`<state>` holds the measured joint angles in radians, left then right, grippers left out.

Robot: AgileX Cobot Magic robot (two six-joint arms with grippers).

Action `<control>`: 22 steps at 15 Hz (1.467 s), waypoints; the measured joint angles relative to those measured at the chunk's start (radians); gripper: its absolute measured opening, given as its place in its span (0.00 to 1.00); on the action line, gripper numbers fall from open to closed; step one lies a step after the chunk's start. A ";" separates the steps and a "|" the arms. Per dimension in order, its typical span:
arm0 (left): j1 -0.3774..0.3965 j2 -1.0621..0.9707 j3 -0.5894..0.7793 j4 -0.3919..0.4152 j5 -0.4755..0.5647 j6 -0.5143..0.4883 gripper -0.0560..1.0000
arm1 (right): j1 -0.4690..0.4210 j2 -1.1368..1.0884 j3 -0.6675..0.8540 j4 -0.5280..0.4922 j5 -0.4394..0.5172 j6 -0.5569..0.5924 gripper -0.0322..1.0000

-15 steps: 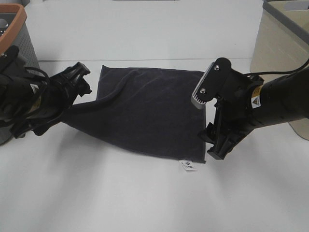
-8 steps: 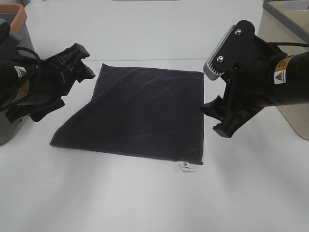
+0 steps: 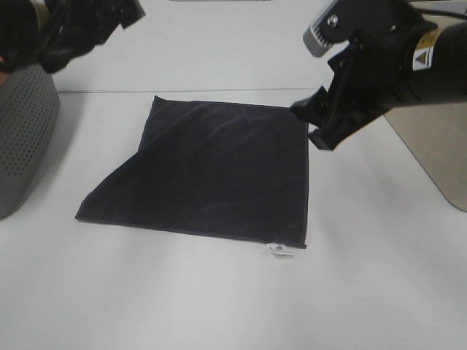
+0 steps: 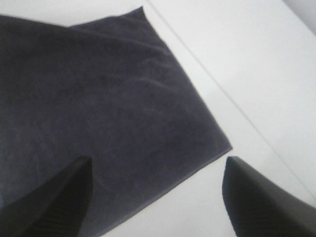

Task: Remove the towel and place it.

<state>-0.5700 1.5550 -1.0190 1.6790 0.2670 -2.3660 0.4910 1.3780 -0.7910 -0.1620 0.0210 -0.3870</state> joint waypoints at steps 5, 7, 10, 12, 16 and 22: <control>0.000 0.086 -0.362 -0.038 0.234 0.752 0.77 | 0.000 0.003 -0.213 0.000 -0.021 0.020 0.73; 0.008 0.099 -0.462 -0.167 0.344 1.100 0.77 | -0.040 0.018 -0.308 0.037 -0.021 0.054 0.72; 0.070 0.103 -0.562 -0.529 0.399 1.473 0.77 | -0.174 0.040 -0.418 0.137 0.009 0.183 0.71; 0.167 0.103 -0.639 -0.898 0.421 1.734 0.77 | -0.273 0.059 -0.519 0.173 0.111 0.273 0.71; 0.363 0.103 -0.742 -1.465 0.538 2.102 0.77 | -0.347 0.203 -0.850 0.145 0.579 0.356 0.71; 0.504 0.071 -0.767 -1.626 0.822 2.212 0.77 | -0.347 0.456 -1.316 0.109 1.187 0.333 0.71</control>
<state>-0.0660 1.6260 -1.7860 0.0530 1.0890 -0.1540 0.1440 1.8340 -2.1070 -0.0530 1.2080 -0.0540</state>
